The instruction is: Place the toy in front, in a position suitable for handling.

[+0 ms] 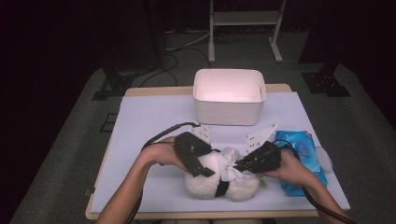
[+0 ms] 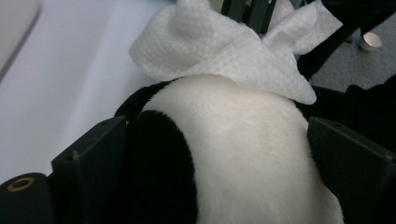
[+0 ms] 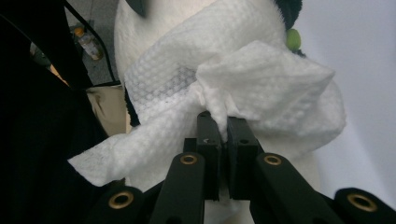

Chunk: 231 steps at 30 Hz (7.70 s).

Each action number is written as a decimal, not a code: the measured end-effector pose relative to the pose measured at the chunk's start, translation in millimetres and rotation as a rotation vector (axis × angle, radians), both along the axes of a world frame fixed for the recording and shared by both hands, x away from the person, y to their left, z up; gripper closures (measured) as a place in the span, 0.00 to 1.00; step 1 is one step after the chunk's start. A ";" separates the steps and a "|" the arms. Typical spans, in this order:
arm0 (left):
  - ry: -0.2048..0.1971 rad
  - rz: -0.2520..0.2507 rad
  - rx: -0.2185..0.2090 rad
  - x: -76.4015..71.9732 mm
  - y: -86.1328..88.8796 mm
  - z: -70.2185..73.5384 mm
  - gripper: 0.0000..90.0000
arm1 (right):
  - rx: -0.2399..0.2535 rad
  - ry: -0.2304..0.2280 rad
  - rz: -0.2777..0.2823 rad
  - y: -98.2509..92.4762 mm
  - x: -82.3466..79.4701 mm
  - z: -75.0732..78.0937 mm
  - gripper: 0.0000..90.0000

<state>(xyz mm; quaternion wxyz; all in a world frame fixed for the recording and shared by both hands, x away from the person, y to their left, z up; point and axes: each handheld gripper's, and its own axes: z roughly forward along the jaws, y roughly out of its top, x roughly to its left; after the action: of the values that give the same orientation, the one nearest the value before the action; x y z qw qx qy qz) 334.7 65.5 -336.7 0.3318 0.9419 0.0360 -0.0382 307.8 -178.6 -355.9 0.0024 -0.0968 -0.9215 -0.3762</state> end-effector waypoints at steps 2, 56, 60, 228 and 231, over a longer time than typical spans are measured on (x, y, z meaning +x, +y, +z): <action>-0.005 -0.005 0.005 -0.2 0.2 -0.1 0.20 | 0.000 0.003 0.001 0.5 0.2 0.4 0.94; -0.269 0.028 -0.149 -18.2 31.0 2.9 0.44 | 0.093 0.048 -0.182 -49.0 32.6 2.5 0.93; -0.261 0.032 -0.152 -18.8 31.6 2.3 0.43 | 0.091 0.032 -0.143 -32.0 31.0 11.8 0.93; -0.104 0.119 -0.301 -29.3 44.3 -15.6 0.34 | 0.092 0.068 -0.126 -42.2 19.5 7.8 0.93; -0.082 0.132 -0.290 -29.9 43.7 -19.0 0.24 | 0.092 0.072 -0.129 -44.5 18.1 6.2 0.93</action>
<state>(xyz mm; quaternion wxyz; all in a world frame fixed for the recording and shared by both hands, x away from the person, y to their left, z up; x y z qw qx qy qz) 304.8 109.2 -355.7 0.4672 0.8805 0.0783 0.0173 325.8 -223.1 -349.7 0.0158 -0.1691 -0.8945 -0.4136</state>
